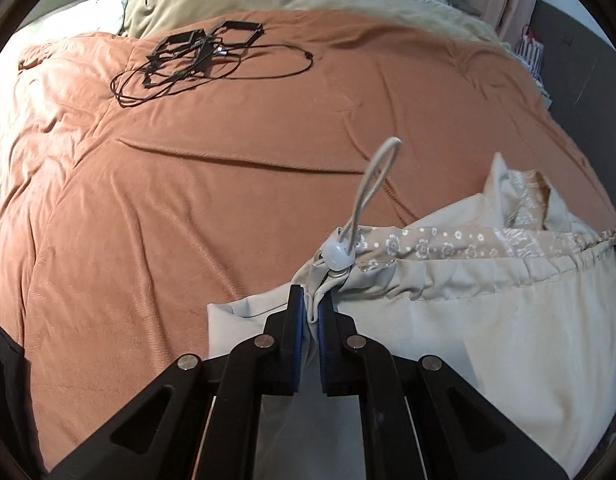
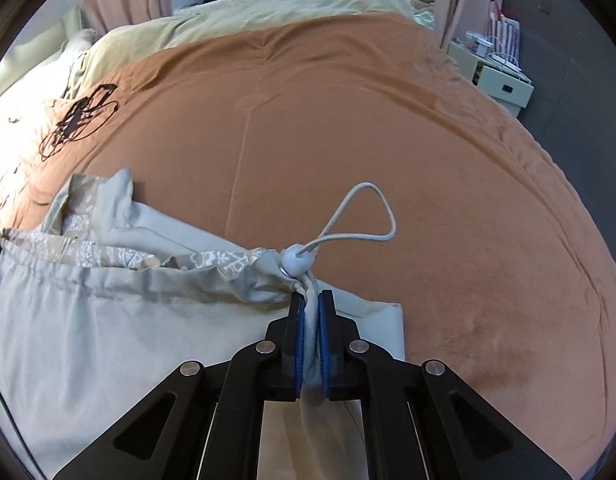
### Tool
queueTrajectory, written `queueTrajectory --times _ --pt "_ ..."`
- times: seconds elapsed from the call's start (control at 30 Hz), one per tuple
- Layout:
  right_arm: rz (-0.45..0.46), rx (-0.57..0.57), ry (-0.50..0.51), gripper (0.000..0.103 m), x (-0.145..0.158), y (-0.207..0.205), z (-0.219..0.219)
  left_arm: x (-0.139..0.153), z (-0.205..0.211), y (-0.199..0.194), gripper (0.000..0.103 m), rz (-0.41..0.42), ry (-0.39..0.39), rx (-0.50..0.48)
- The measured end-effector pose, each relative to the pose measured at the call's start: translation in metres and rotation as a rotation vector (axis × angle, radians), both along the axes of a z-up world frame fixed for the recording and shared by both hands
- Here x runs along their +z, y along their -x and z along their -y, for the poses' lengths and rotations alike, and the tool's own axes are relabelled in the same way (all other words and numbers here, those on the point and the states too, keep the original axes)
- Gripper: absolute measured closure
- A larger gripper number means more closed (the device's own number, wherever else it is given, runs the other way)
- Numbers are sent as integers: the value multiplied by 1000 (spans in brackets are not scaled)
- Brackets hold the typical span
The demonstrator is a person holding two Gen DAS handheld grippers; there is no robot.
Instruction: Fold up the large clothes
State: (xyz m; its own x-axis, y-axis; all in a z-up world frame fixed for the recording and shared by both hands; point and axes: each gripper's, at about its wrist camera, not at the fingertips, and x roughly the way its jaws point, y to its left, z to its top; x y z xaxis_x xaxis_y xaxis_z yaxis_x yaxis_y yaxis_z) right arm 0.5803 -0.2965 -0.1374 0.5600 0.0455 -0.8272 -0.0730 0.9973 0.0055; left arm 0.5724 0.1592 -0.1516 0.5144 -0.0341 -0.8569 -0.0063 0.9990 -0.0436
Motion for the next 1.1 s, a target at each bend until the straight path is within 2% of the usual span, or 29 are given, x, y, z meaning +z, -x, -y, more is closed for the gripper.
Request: queueTrajectory --times 0.27,0.37,0.4,0.43,0.47,0.53,0.6,0.8,1.1 --pt "-51 -35 80 97 -31 -25 -7 -35 3 -25 93 -67 -37 21" --pt "-51 -57 133 85 -32 -27 -12 -31 6 -28 88 -70 -38 23" --pt "-51 -68 138 75 -28 -26 -12 -27 4 -27 87 -79 -14 29" --pt "-55 -78 128 67 -25 -25 -10 -24 1 -25 83 -84 8 37" --pt "-54 -87 90 65 -18 -21 -6 -19 -3 -22 79 -86 41 51" --pt "-47 -92 41 53 -6 -13 -1 -5 -9 -13 46 -57 66 72" --pt "-23 -87 24 45 9 0 1 14 -17 3 28 5 82 86" --pt "14 -56 -28 44 48 40 0 46 -33 47 28 64 124 125" --pt "38 -7 -99 44 86 95 -19 66 -49 131 28 100 189 169"
